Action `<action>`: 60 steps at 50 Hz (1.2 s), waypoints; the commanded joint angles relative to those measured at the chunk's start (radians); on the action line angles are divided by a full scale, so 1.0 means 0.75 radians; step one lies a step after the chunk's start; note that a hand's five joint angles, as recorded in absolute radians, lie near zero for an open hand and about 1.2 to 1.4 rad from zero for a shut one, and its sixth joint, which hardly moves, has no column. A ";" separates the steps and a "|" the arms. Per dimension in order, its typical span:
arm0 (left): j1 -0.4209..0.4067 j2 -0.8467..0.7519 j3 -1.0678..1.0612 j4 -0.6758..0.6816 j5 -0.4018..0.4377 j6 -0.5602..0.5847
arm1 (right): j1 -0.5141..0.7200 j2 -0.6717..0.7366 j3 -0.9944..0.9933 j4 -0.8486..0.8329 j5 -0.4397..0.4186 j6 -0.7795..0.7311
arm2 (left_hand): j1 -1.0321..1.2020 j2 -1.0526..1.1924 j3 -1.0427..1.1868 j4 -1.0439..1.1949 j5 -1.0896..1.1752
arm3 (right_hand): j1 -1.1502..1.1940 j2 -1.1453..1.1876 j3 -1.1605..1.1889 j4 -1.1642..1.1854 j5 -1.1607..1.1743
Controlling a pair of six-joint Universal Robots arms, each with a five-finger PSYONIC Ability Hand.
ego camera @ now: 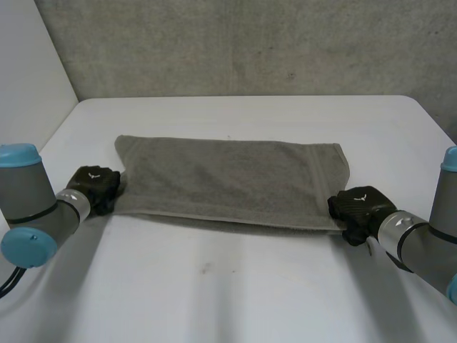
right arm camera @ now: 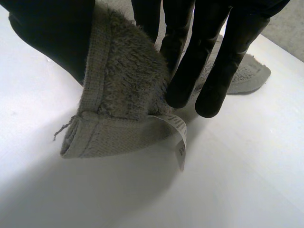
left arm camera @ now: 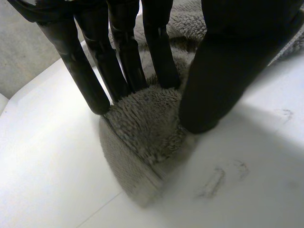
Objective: Fold the towel.
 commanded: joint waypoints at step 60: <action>0.037 0.669 -0.448 -0.638 -0.007 -0.006 | -0.098 -0.198 -0.029 0.624 0.045 -0.628 | 0.642 0.643 0.656 0.654 0.669 | 0.563 0.297 0.278 0.272 0.322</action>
